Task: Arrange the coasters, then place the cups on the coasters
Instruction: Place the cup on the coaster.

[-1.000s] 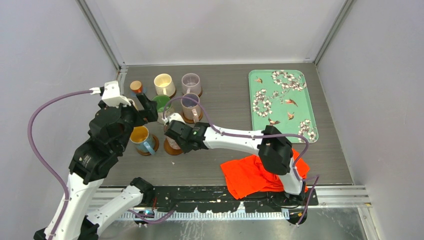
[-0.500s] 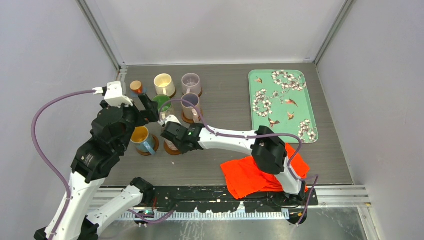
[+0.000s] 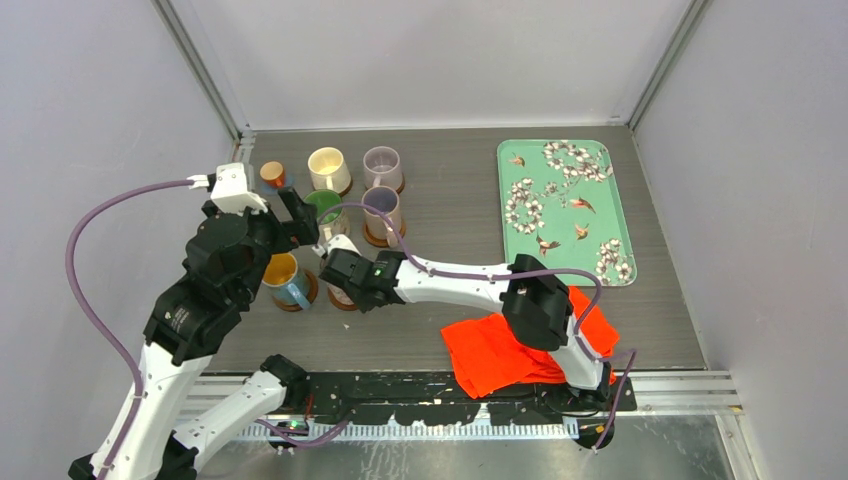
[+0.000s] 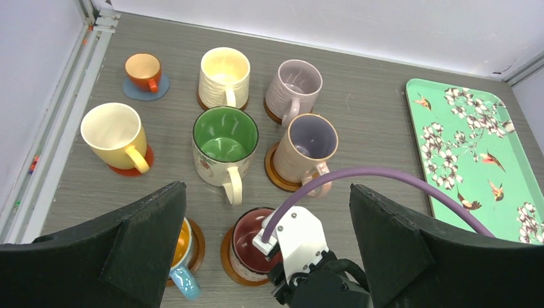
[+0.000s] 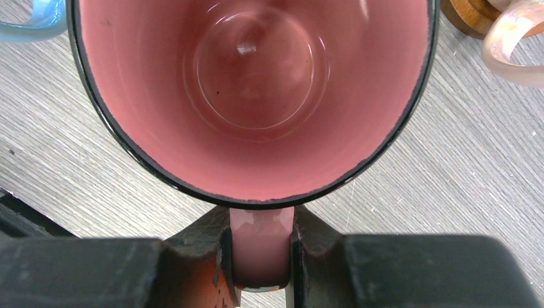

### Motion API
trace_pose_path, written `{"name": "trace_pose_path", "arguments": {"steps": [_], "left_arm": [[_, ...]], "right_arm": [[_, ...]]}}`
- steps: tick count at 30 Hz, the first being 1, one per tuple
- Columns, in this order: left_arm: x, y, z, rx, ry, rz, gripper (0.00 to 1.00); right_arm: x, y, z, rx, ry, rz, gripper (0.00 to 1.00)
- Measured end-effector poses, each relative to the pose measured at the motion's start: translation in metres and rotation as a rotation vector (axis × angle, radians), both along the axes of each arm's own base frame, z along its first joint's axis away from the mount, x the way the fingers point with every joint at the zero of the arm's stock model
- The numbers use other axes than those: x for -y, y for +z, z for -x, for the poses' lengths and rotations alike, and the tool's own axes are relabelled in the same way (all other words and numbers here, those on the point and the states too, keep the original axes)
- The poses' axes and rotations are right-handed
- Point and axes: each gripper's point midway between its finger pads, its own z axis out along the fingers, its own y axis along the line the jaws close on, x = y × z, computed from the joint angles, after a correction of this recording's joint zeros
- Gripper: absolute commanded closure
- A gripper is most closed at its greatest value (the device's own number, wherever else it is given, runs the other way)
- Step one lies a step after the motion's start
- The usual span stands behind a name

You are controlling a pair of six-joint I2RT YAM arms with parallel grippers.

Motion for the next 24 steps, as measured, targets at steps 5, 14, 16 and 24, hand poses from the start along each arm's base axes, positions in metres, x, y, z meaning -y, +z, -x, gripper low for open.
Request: {"name": "trace_pose_path", "arguments": {"steps": [5, 14, 16, 24], "left_arm": [[0.0005, -0.0008, -0.0004, -0.002, -0.001, -0.001, 0.00], [0.0029, -0.0027, -0.0021, -0.011, -0.007, -0.001, 0.00], [0.0032, -0.0029, -0.0022, -0.012, -0.008, 0.000, 0.00], [0.0048, -0.0036, -0.0028, -0.015, -0.012, 0.002, 0.00]], "right_arm": [[0.0001, 0.0003, 0.0000, 0.006, -0.001, 0.002, 0.99], [0.0001, 0.0000, 0.0005, 0.009, -0.001, 0.004, 0.83], [0.0002, 0.0002, 0.0004, 0.009, -0.001, 0.004, 0.75], [-0.0022, 0.0017, -0.0007, 0.024, -0.005, -0.003, 0.56]]}}
